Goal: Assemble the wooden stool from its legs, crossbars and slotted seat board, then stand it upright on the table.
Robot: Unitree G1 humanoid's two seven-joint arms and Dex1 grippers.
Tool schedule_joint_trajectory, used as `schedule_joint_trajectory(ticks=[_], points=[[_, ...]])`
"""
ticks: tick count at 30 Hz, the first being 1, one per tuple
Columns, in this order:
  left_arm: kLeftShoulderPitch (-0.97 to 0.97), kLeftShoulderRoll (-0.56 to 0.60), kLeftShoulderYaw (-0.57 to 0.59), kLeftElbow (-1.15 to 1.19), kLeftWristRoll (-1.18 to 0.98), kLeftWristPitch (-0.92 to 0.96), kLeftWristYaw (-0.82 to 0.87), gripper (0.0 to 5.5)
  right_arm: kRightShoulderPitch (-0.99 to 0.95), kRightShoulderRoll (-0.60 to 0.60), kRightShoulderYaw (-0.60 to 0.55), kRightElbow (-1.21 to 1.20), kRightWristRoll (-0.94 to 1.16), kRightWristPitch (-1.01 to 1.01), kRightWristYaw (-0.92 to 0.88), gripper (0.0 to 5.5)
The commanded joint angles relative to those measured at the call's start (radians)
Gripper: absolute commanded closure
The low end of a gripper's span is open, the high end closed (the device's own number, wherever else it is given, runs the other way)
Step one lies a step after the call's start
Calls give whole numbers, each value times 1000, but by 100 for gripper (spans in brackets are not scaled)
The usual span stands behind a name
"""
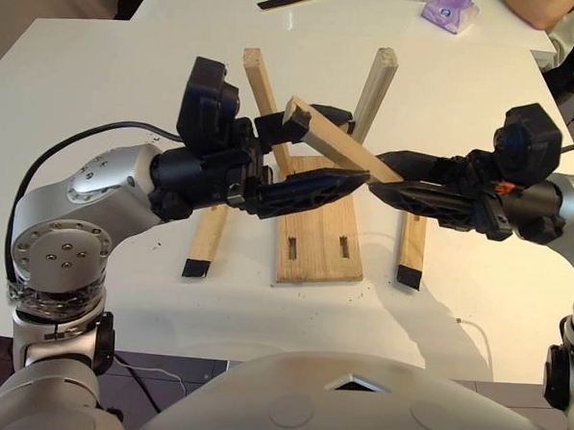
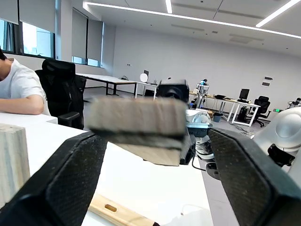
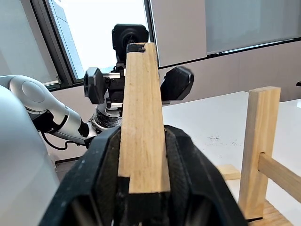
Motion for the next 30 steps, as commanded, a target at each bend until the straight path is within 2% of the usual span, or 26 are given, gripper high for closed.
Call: schedule_joint_trajectory(ticks=[1,9,14,21,22,26,30], points=[[10,1,-1,-7,5,-9,-32,232,-31,3,8,25,2,-11,-13,419],[-6,-41,-19,5,7,-36,-17,348,-21,2,83,59,-79,-30,31,419],[25,-27,-63,-10,107,-31,-60,415,-44,31,111,80,-87,-48,20,419],[60,-6,-105,-6,229,-64,-120,415,-61,42,88,115,-87,-42,-20,419],[58,-5,-106,-1,236,-68,-123,415,-63,42,94,119,-103,-42,-28,382],[53,5,-86,23,267,-83,-138,418,-25,25,118,89,-141,-35,-15,309],[89,67,9,107,292,-84,-198,418,-14,47,64,114,-106,-27,-79,303]])
